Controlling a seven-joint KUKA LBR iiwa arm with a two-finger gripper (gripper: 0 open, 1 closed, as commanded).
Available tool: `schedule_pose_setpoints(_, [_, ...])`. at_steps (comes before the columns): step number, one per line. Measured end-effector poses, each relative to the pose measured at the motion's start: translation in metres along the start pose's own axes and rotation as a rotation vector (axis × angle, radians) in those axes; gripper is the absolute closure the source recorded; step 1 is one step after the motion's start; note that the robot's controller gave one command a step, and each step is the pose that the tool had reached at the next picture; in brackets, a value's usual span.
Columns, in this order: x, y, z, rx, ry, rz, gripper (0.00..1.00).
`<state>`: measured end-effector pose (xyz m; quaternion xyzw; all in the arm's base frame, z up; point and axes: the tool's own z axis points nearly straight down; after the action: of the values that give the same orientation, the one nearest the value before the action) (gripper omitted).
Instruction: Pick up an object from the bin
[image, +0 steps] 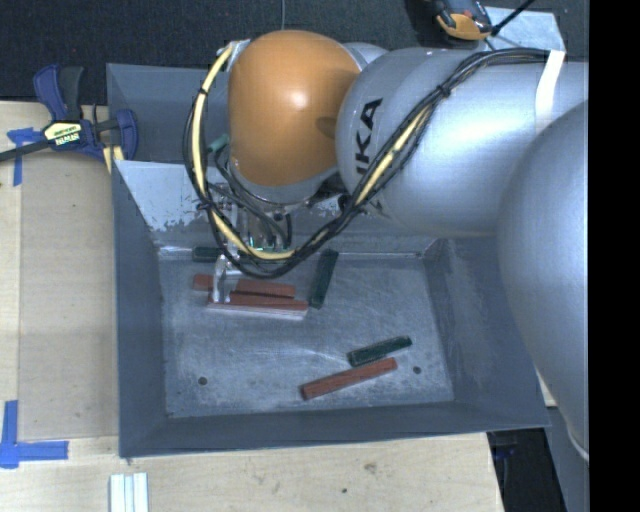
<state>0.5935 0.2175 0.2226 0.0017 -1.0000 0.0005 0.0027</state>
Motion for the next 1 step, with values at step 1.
schedule_pose_setpoints(1, [-0.0018,-0.0010,-0.0052,-0.002,-0.008,0.003,0.00])
